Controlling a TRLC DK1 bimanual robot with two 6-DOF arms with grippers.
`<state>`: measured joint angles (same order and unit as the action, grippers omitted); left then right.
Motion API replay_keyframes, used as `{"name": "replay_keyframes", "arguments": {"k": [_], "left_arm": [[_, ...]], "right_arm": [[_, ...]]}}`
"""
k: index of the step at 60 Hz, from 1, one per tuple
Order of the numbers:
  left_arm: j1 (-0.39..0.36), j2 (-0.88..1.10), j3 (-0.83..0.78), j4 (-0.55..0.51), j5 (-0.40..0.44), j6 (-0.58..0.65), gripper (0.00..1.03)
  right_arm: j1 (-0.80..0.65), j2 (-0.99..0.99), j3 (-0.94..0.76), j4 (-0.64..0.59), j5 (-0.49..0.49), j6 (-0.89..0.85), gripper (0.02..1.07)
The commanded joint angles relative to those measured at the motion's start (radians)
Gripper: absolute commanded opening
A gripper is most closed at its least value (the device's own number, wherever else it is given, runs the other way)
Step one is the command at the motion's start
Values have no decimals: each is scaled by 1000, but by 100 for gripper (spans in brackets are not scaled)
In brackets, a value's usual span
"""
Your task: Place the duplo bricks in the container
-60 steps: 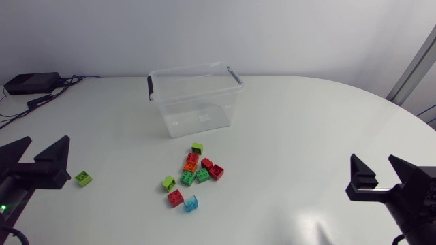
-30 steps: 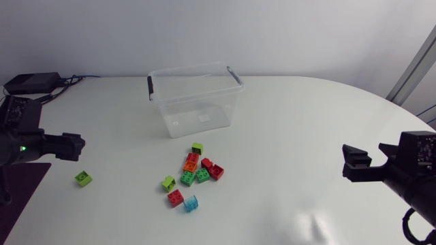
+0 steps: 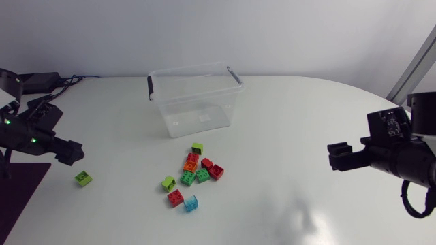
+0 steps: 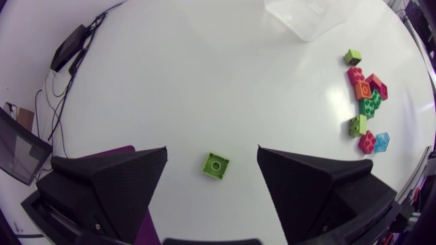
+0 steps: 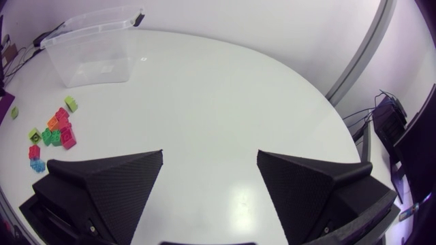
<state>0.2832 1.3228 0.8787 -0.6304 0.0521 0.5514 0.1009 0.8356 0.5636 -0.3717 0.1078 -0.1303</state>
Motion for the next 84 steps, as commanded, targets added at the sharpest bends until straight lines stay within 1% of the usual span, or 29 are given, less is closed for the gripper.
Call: {"name": "replay_keyframes", "arguments": {"k": [1,5,10,14,18,22,27,34,39,51,56,58,59,60,64,67,69,70,71,74,76,84], "left_arm": [[22,53,29,-15,11,85,92],[33,82,28,-14,11,127,92],[39,105,19,-12,11,159,91],[39,136,0,9,12,194,91],[47,185,-3,23,12,229,88],[53,222,0,26,12,255,87],[63,263,0,29,14,288,87],[76,297,-4,34,20,338,87],[76,314,0,37,23,351,87],[105,408,39,43,49,395,80],[122,437,55,44,69,401,70],[131,443,66,43,83,410,61],[131,443,68,43,86,410,60],[140,447,75,40,112,412,54],[149,460,97,-3,155,432,47],[151,475,112,-35,180,444,37],[151,480,115,-49,184,449,36],[151,483,117,-54,198,455,30],[151,483,117,-58,209,456,28],[151,483,114,-77,218,478,27],[151,481,111,-83,221,484,23],[152,418,111,-117,249,490,22]], "right_arm": [[31,39,44,-30,-3,-35,102],[60,57,67,-50,-3,-71,102],[102,91,102,-93,-7,-129,98],[129,119,130,-133,-7,-158,97],[157,128,139,-156,-30,-187,97],[175,135,136,-157,-57,-203,97],[207,157,134,-153,-68,-201,97],[226,198,144,-156,-120,-198,98],[258,200,147,-148,-123,-196,98],[324,230,171,-142,-122,-181,98],[339,243,174,-139,-122,-181,98],[350,249,173,-136,-120,-181,98],[353,249,173,-134,-120,-181,98],[362,250,168,-127,-117,-183,98],[381,246,144,-90,-109,-186,98],[388,250,133,-59,-108,-183,97],[396,258,134,-55,-108,-180,97],[401,264,136,-55,-108,-180,97],[408,272,136,-52,-108,-180,97],[419,289,136,-30,-106,-181,97],[422,309,137,-12,-105,-181,97],[461,427,177,-6,-112,-170,97]]}}
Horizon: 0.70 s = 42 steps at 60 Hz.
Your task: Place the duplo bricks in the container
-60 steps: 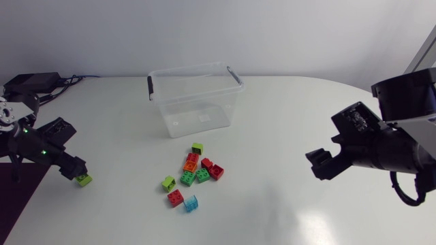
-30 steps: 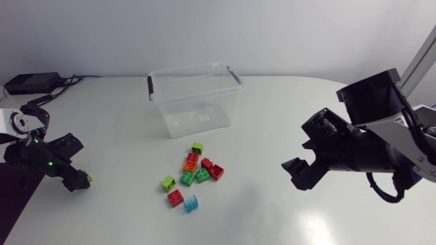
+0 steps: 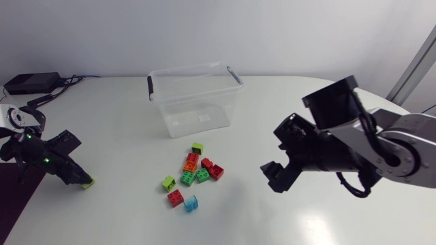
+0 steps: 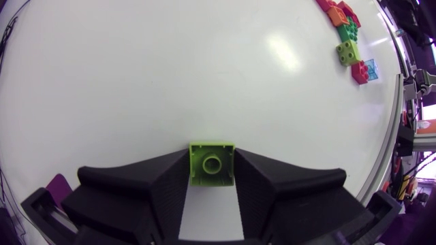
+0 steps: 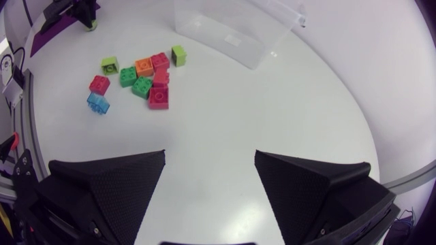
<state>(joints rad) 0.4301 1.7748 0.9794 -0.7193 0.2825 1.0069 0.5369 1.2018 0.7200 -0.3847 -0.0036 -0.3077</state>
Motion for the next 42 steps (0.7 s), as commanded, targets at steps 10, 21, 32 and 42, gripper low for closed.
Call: {"name": "replay_keyframes", "arguments": {"k": [10,21,32,42], "left_arm": [[-8,-132,25,-97,72,27,22],[-73,-244,64,-138,132,-48,22],[-152,-281,148,-158,210,-151,22],[-229,-268,251,-143,261,-269,22]], "right_arm": [[75,170,62,40,-7,16,97],[101,278,127,55,-58,51,94],[133,400,180,70,-64,64,91],[149,470,234,64,-64,76,91]]}}
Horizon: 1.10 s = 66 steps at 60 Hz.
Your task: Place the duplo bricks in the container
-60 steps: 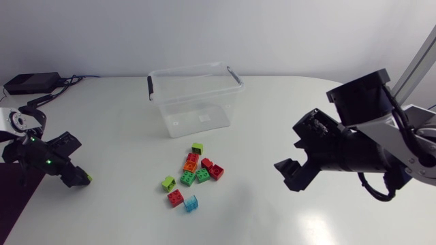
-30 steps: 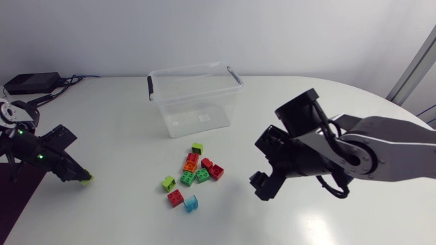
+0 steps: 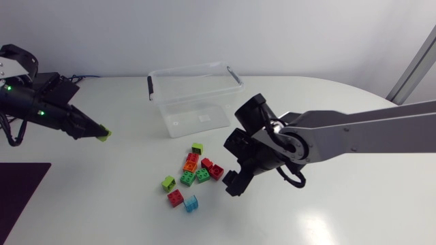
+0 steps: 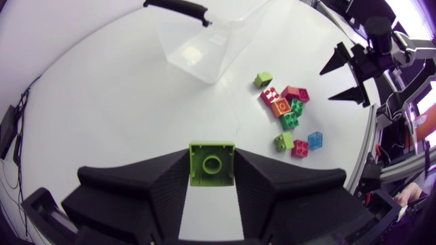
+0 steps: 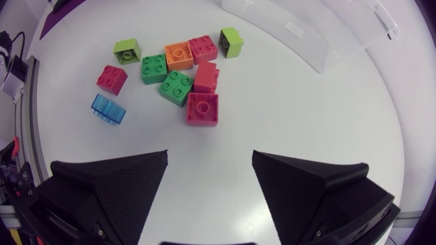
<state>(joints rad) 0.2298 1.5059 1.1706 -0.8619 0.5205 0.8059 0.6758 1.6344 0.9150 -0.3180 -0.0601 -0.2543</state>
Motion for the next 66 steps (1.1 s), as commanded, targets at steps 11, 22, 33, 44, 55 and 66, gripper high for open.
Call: {"name": "replay_keyframes", "arguments": {"k": [11,22,33,44,55,66], "left_arm": [[-113,42,158,43,35,-183,23],[-188,111,256,54,35,-260,23],[-245,158,316,75,29,-312,23],[-280,214,371,87,7,-341,23],[-294,266,445,112,-1,-390,23],[-313,297,497,135,-4,-424,23]], "right_arm": [[27,113,88,-20,-3,46,91],[28,180,142,-58,2,56,91],[24,234,194,-81,11,56,91],[19,295,269,-127,11,53,88],[22,344,323,-158,11,53,84],[19,366,355,-182,11,50,81]]}}
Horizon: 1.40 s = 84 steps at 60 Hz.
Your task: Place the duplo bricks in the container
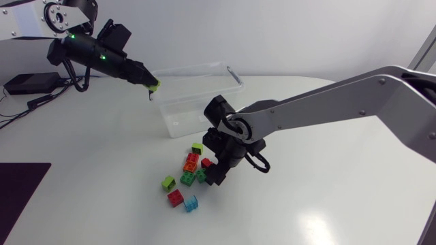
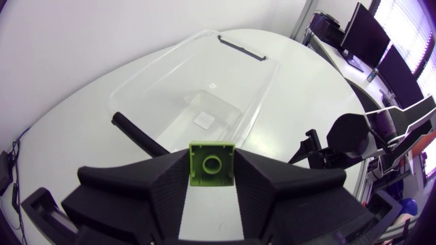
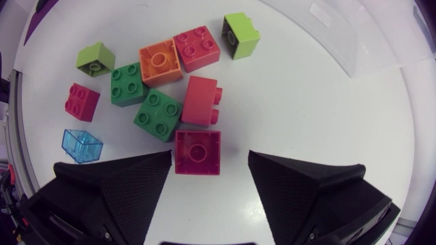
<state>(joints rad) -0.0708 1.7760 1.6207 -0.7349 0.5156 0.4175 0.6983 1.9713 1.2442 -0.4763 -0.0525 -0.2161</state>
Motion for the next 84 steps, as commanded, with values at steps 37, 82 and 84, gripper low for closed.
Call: {"name": "replay_keyframes", "arguments": {"k": [37,82,84], "left_arm": [[-87,238,234,32,-78,-74,66],[-49,-242,-133,-52,-109,24,98],[-49,-257,-163,-55,-111,37,98]], "right_arm": [[9,93,130,-157,6,37,75],[9,-31,95,-165,36,64,33],[6,-46,98,-170,42,66,33]]}}
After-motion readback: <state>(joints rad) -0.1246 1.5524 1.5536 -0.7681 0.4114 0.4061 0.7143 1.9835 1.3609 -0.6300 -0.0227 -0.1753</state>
